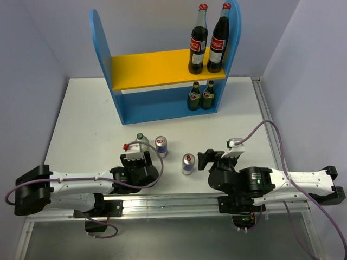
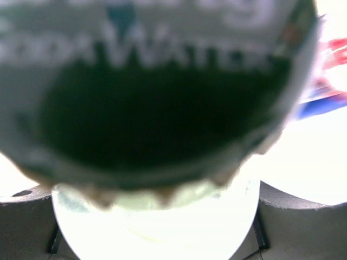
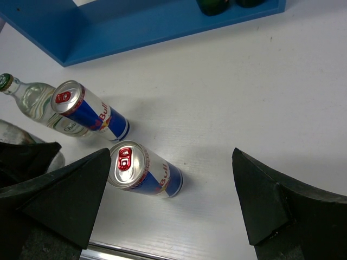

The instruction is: Place and organize the beverage onto the shelf

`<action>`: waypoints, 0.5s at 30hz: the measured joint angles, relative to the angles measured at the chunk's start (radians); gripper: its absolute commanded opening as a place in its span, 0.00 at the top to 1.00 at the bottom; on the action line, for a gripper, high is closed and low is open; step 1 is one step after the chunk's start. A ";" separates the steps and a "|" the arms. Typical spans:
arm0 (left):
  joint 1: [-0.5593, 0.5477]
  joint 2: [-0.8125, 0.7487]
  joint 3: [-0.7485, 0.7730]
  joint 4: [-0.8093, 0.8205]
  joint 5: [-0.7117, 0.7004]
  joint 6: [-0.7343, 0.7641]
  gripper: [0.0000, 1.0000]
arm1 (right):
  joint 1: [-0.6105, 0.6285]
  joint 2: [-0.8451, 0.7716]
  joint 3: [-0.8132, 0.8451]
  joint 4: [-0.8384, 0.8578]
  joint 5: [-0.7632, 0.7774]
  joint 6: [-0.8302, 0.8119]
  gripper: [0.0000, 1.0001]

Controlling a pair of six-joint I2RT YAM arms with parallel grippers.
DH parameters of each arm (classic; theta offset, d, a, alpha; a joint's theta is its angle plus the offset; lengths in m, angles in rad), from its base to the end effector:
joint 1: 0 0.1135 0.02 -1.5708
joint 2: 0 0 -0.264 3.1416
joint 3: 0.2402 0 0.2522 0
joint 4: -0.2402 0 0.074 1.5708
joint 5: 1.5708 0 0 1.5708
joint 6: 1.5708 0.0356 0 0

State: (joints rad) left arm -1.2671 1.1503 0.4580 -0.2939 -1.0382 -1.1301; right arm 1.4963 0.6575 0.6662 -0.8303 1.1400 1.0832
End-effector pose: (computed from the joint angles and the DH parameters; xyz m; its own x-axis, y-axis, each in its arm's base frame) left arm 0.0861 -0.1720 0.1675 -0.4160 -0.2082 -0.8852 -0.0795 0.9780 -0.1927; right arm 0.0409 0.1133 0.2719 -0.3527 0.2306 -0.9069 -0.1254 0.9488 0.2900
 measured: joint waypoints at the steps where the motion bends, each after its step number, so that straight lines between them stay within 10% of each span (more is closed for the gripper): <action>1: -0.009 -0.010 0.043 -0.054 -0.002 -0.018 1.00 | 0.000 0.000 0.000 0.000 0.000 0.000 0.00; 8: -0.033 -0.076 0.325 -0.279 -0.034 0.020 1.00 | 0.000 -0.002 0.000 0.000 0.003 -0.003 0.00; 15: 0.056 -0.138 0.553 -0.175 -0.027 0.393 1.00 | 0.000 -0.016 0.000 -0.001 0.008 -0.004 0.00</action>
State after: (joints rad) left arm -1.2106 1.0122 1.0111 -0.4686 -1.0649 -0.7372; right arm 1.4963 0.6418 0.6666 -0.8310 1.1484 1.0794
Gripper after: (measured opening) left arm 0.712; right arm 0.999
